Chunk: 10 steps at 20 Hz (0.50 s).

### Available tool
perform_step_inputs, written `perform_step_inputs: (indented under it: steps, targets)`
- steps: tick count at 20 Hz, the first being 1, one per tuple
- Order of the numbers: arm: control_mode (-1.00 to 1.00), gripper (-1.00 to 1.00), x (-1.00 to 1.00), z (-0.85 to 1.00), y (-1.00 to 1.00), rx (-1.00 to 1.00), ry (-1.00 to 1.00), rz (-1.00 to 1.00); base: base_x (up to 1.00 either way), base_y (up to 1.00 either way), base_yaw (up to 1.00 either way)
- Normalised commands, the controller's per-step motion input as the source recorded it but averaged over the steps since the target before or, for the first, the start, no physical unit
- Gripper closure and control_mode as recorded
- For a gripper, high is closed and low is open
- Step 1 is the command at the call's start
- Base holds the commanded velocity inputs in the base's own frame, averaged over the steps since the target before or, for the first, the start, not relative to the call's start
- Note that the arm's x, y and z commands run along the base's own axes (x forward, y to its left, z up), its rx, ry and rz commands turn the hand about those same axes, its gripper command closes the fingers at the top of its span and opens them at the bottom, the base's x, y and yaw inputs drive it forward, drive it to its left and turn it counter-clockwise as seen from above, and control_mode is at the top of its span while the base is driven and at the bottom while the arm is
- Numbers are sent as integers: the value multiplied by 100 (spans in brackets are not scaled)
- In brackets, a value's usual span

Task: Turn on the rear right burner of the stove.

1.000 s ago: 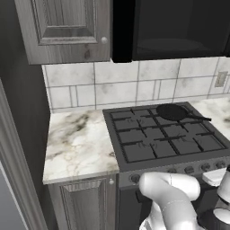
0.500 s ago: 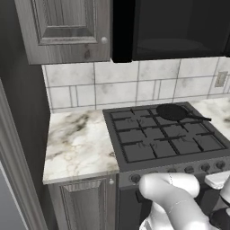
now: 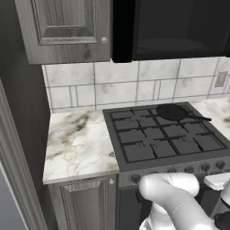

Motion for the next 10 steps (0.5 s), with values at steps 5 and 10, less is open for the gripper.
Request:
perform_step_inputs:
  steps: [5, 10]
  targets:
    - [-100, -100, 29, -1, 0, 9, 0, 0, 0, 0, 0]
    - [-100, -100, 31, -9, 0, 7, 0, 0, 0, 0, 0]
